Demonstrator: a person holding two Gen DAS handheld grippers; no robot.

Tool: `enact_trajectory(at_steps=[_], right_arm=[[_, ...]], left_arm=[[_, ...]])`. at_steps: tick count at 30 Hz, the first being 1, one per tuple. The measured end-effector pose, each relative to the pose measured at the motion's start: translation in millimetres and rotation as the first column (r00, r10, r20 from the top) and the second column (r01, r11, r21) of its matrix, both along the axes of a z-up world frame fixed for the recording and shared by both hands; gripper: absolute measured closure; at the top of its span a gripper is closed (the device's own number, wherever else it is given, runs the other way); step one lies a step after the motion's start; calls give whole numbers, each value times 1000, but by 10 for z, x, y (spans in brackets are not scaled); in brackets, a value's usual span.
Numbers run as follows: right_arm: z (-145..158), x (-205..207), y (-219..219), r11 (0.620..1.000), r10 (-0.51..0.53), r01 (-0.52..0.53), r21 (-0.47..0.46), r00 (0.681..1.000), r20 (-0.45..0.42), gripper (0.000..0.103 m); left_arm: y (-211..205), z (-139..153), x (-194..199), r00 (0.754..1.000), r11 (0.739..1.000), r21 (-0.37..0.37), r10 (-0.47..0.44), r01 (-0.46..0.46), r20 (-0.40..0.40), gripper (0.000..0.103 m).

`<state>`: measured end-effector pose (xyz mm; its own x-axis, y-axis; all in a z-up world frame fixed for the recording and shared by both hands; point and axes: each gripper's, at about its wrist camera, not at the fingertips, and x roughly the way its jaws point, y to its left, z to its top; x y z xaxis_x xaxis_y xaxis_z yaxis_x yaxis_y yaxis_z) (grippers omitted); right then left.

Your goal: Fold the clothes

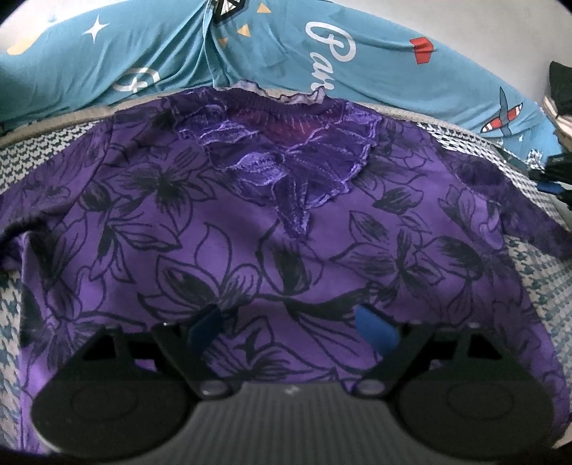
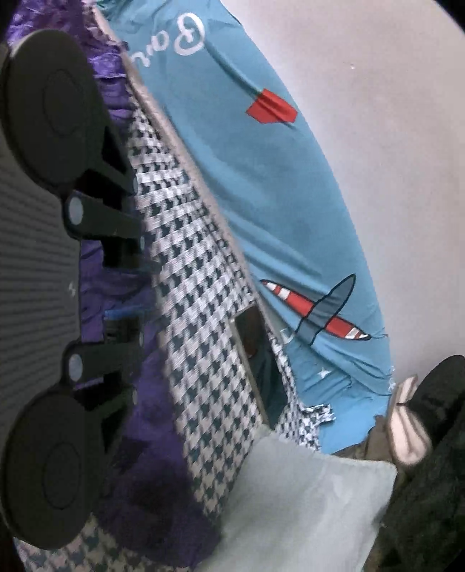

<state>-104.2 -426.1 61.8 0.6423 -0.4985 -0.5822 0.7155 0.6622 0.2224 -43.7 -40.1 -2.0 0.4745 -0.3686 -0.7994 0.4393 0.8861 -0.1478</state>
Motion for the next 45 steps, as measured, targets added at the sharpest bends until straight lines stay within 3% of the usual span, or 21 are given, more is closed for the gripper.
enact_trajectory(at_steps=[5,11,21,25,36,42,43,45], right_arm=[[8,-279,-57,999,-30,31,28,999,-32,80],[45,-772,-292,989,-113,113,92,994,-9,80],[-63,-1358,-693,951,-234,227,211,972,11,76],[-140,-1414,-788,929,-260,241,281,965,33,72],[-318,-1374,-945,895,-306,254,367,948,90,68],[-391,-1246,-967,908,-307,257,329,946,108,69],[-393,-1226,-961,913,-299,250,323,948,113,70],[-396,-1186,-948,921,-283,234,311,951,121,88]], left_arm=[[1,-33,-26,1000,1000,25,-7,6,19,17],[18,-41,-40,999,999,46,-17,15,38,17],[1,-38,-83,998,998,52,-36,34,47,17],[-16,-54,-75,998,998,57,-38,36,43,16],[-21,-59,-64,999,998,51,-35,33,36,12],[-35,-68,-69,999,998,58,-40,38,37,12],[-39,-71,-69,998,997,60,-43,40,37,12],[-44,-77,-70,998,997,63,-46,43,37,12]])
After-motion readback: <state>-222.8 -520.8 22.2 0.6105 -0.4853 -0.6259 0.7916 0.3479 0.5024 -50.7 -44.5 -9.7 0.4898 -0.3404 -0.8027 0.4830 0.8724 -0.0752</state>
